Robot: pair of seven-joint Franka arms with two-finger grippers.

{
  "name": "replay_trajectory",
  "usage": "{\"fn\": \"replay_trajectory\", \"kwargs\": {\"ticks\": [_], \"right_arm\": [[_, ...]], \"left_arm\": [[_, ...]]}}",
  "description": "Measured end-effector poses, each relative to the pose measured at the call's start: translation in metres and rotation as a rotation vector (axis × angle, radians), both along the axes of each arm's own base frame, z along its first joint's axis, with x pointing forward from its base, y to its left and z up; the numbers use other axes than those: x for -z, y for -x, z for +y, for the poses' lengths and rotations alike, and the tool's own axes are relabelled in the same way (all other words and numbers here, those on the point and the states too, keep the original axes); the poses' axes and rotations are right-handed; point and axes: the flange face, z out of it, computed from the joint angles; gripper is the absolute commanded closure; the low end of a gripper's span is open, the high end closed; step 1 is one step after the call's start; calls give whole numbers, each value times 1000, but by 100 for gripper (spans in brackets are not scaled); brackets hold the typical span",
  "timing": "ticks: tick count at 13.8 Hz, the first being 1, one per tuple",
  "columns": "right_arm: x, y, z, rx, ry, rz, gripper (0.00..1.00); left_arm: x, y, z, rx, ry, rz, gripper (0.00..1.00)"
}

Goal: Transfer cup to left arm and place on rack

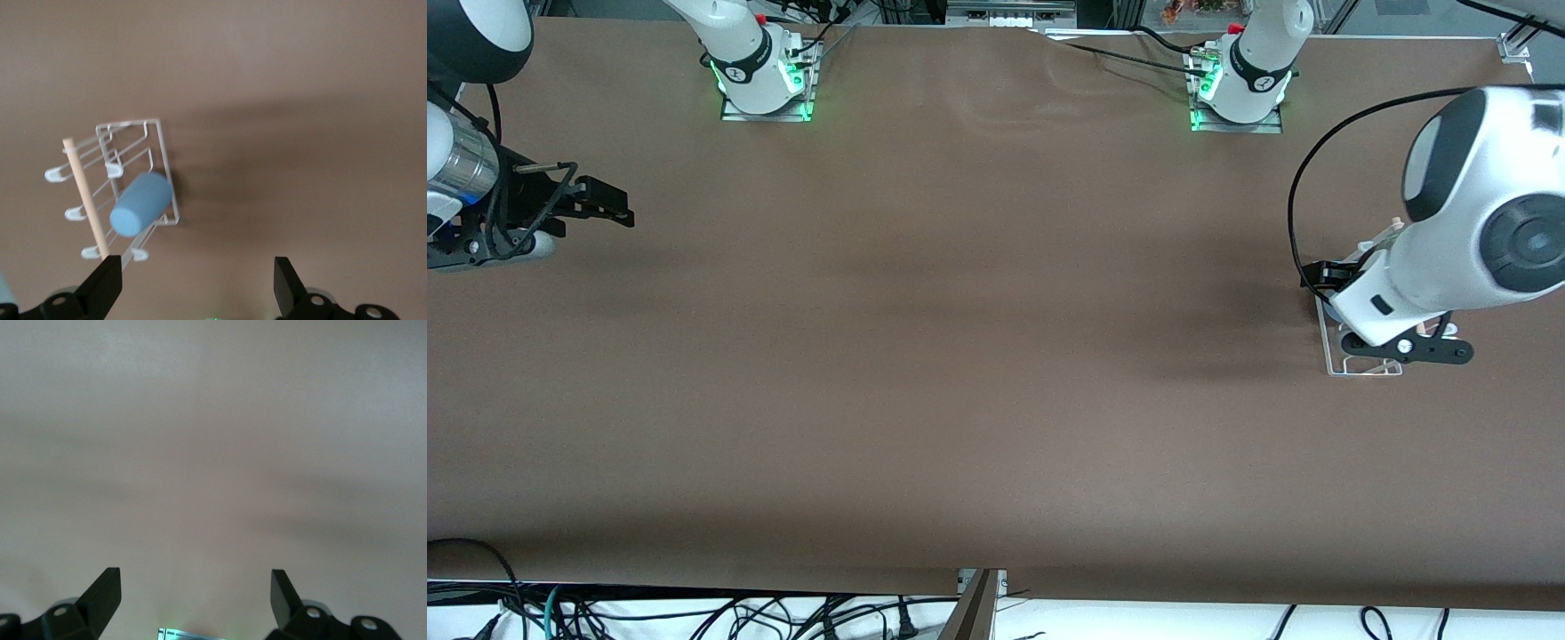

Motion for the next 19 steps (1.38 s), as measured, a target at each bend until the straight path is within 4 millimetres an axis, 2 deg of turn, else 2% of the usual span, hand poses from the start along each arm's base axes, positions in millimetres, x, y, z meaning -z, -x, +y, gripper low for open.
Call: {"fn": "replay_trajectory", "kwargs": {"ticks": [4, 6, 7, 8, 10, 12, 14, 19], "right_arm": [[3, -1, 1, -2, 0, 6, 1], [4, -1, 1, -2, 0, 7, 1], [4, -1, 1, -2, 0, 8, 1], [4, -1, 1, -3, 0, 9, 1], [4, -1, 2, -3, 0, 13, 1], [4, 0, 2, -3, 0, 15, 1], [5, 0, 2, -3, 0, 16, 1], [6, -1, 2, -3, 1, 19, 1]], "left_arm": [[-43, 5, 10, -39, 87, -104, 0], [-50, 5, 12, -37, 95, -218, 0], [-49, 10, 11, -32, 97, -276, 0], [-45, 24, 9, -28, 93, -301, 0], [-36, 57, 11, -39, 87, -286, 0], [-31, 78, 16, -78, 134, -261, 0], [-29, 85, 20, -95, 151, -254, 0], [-26, 84, 24, -107, 152, -253, 0]]}}
